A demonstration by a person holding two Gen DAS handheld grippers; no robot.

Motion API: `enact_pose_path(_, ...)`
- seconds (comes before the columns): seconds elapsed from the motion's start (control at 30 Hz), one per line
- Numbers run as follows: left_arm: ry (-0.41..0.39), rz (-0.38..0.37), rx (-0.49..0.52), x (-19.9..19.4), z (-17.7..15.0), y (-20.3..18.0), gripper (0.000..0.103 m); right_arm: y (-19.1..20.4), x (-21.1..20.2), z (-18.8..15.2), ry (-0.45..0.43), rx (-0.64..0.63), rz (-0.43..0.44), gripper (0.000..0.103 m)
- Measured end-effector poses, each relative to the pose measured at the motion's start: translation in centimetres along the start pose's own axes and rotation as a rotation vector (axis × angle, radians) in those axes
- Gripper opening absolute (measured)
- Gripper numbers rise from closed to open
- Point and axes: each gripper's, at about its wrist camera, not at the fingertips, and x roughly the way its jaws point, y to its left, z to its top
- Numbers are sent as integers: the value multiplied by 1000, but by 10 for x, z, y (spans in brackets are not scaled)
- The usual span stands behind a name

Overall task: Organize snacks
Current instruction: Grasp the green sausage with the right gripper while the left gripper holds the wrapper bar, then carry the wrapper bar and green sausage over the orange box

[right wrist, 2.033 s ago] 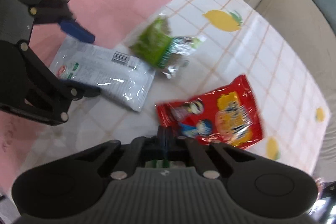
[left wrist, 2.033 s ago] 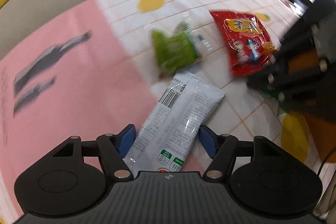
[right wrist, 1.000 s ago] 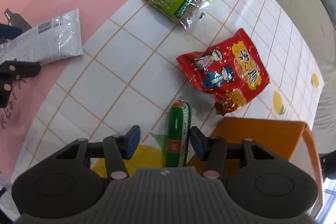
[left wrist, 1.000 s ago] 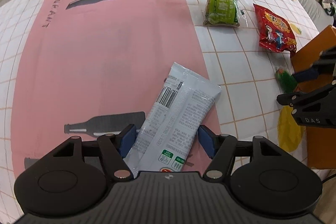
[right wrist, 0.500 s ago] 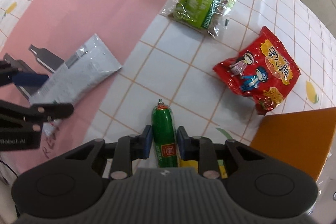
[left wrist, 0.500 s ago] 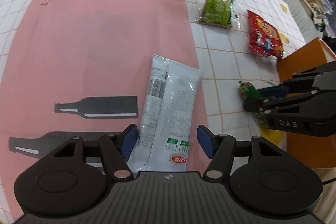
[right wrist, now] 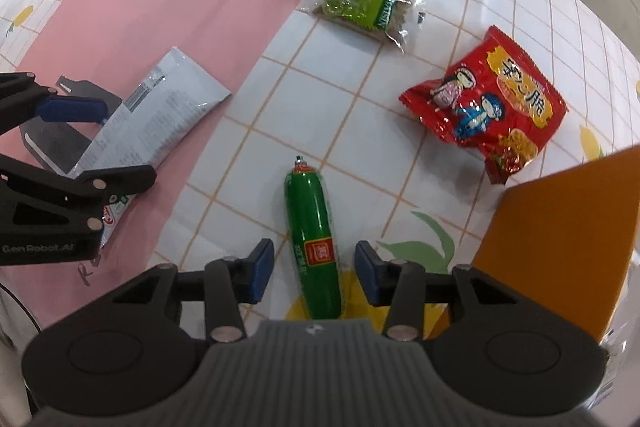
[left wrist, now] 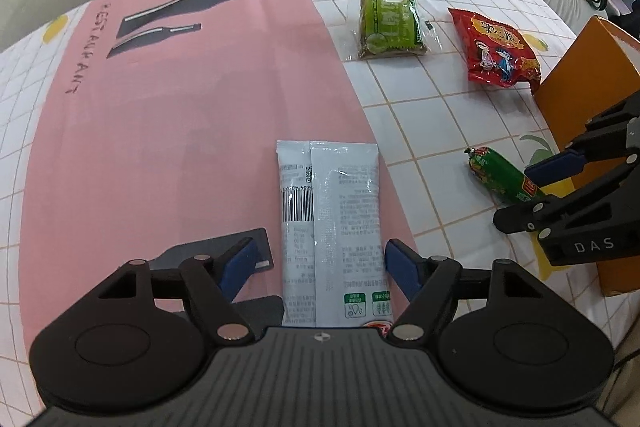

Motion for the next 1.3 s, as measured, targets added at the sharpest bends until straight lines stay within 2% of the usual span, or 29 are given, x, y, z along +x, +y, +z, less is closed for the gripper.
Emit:
enact_pose_path(0.13,-17,20,8,-1,-2,-4,77,-2,-2,-6,-25,37,0,42)
enact_pose_path(0.17,-24,34,8,-2,-3,-4,69,-2,-2,-7,-33,45,-7,40)
enact_pose_path(0.2,-30,47,9,-3,-4,-5,60,-1,-4,-11,-43,51,-15,34)
enact_pose_path(0.3,-37,36,-14,-4,-5,-4,57,4,-9,-17,-69,63,-32,25)
enact_pose_path(0.57,-74,-35,-127,-18,-14,-2,54,16,-15,-27,-154,110,-58,22)
enact_pose_path(0.77,-110,-131,-215,-43,-20,-5,54,26,-40,-38,-238,113,-48,21)
enact_pose_path(1.03,-148,-220,-281,-74,-25,-10,54,27,-73,-58,-318,138,-2,21)
enact_pose_path(1.3,-189,-301,-281,-106,-21,-31,54,17,-124,-88,-412,141,25,21)
